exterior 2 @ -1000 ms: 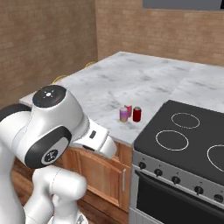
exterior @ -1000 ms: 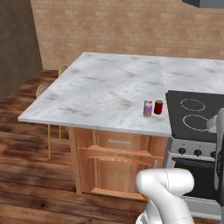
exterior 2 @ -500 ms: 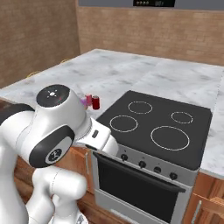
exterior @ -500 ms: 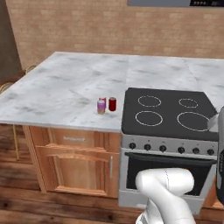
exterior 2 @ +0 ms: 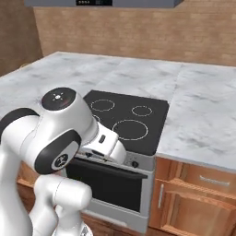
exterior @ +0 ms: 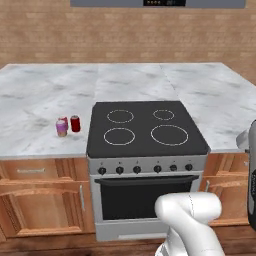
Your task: Four empty soda cans are scattered around the kitchen. Gather all the cans and cluster them next to the stove for recycling.
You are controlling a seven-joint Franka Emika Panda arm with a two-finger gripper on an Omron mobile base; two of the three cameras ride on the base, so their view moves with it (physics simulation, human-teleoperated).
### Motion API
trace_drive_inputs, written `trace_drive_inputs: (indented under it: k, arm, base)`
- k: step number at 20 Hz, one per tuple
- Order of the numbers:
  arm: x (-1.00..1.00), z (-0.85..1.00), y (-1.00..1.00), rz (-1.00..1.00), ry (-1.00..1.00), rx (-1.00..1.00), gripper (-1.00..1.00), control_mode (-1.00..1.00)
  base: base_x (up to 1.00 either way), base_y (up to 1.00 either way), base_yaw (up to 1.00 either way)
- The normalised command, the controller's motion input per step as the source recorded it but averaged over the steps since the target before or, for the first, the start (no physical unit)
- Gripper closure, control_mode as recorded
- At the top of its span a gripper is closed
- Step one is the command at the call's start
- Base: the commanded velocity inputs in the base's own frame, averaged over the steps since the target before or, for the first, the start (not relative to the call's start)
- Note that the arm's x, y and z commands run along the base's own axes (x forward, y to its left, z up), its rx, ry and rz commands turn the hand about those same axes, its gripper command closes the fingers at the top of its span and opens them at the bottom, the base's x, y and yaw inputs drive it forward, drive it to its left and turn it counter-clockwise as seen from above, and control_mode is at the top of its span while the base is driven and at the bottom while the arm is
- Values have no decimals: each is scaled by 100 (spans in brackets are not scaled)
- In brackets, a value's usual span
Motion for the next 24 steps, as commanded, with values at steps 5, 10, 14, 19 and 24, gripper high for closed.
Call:
trace_drive_inputs:
  k: [5, 10, 14, 19, 24]
  arm:
    - [0, 0, 0, 0, 0, 0, -100, 100]
    - [0, 0, 0, 0, 0, 0, -100, 100]
    - [0, 0, 0, 0, 0, 0, -100, 100]
    - [0, 0, 0, 0, 0, 0, -100, 100]
    - [0, 0, 0, 0, 0, 0, -100, 100]
  base:
    - [-8, -50, -37]
    - [0, -59, -31]
    - [0, -53, -38]
    - [0, -55, -46]
    - [4, -63, -41]
